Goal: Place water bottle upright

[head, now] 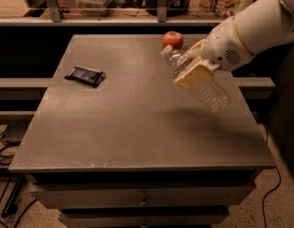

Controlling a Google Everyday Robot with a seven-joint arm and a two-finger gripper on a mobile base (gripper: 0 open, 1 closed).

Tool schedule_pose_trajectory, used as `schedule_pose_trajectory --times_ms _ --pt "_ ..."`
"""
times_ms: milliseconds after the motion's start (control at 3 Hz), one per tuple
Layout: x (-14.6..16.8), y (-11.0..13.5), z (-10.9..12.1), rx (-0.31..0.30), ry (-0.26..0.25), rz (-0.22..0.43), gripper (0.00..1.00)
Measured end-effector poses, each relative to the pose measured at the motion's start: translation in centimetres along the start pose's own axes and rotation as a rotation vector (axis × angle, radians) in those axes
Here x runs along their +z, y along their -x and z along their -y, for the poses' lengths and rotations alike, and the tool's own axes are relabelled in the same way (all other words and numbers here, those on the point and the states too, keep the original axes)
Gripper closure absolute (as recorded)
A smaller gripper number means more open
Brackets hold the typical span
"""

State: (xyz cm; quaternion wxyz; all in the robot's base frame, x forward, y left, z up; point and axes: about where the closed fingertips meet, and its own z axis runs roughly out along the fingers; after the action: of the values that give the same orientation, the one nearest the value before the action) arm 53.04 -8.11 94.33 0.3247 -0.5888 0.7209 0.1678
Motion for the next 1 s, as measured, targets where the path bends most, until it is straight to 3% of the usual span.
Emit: schedule_pose_trajectory --times_ms 333,667,1000 --pt "1.6 1.5 -1.4 -0.172 0.086 -0.039 1.00" --pt "2.6 3.0 -3.1 -0.328 0.175 -0.036 1.00" --pt "3.1 4.7 -5.3 -0.508 0.255 0.072 1.00"
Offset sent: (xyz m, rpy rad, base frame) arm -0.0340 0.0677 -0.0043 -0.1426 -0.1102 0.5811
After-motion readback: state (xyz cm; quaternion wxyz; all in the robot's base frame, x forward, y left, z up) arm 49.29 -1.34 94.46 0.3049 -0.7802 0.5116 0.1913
